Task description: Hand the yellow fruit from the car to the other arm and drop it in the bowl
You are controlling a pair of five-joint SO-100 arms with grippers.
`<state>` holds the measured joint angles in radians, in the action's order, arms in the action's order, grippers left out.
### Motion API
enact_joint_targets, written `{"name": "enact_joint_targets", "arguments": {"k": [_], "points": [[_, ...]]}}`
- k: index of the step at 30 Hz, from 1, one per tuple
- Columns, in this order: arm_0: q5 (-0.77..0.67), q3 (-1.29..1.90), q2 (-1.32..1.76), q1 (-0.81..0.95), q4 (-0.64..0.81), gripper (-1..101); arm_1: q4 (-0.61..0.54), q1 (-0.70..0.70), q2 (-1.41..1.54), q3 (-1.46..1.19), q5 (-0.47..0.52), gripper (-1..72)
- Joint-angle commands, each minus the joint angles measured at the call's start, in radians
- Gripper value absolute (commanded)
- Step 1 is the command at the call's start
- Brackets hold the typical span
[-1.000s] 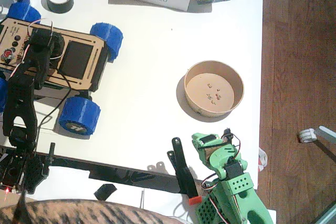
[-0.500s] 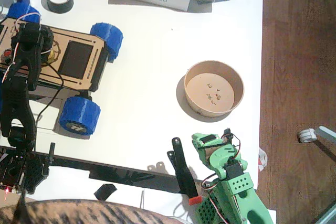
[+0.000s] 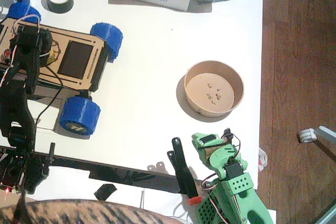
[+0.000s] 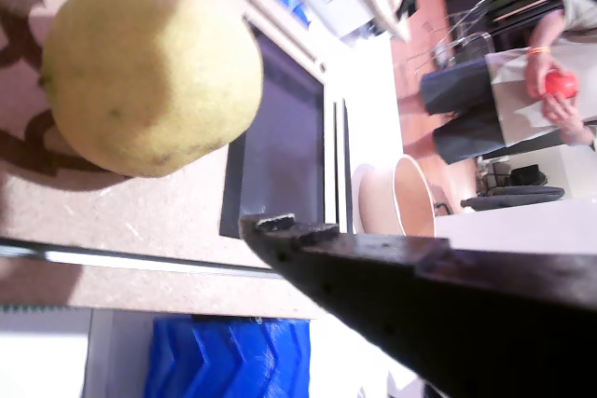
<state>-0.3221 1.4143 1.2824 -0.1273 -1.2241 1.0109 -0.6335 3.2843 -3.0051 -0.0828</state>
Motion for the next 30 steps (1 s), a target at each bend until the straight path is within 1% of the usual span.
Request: {"name": "enact_joint_targets", "arguments": {"k": [1,3,6,15,17,20,21,24,30], "points": [[-0.005,0.101,0.087,-0.009,0.135,36,0.005,0.000,0.008,0.044,0.012,-0.1],[-0.005,0.126,0.104,-0.018,0.160,36,0.005,0.000,0.008,0.044,0.012,-0.1],[-0.003,0.129,0.110,-0.021,0.149,36,0.005,0.000,0.008,0.044,0.012,-0.1],[-0.003,0.123,0.051,-0.021,0.202,36,0.005,0.000,0.008,0.044,0.012,-0.1],[-0.003,0.120,0.041,-0.021,0.210,34,0.005,0.000,0.008,0.044,0.012,-0.1],[-0.002,0.126,0.041,-0.021,0.212,26,0.005,0.000,0.008,0.044,0.012,-0.1],[0.003,0.127,0.041,-0.021,0.212,21,0.005,0.000,0.008,0.044,0.012,-0.1],[0.008,0.127,0.038,-0.020,0.213,0,0.006,0.000,0.008,0.044,0.012,-0.1],[0.008,0.127,0.026,-0.020,0.212,0,0.006,0.000,0.008,0.044,0.012,-0.1]]}}
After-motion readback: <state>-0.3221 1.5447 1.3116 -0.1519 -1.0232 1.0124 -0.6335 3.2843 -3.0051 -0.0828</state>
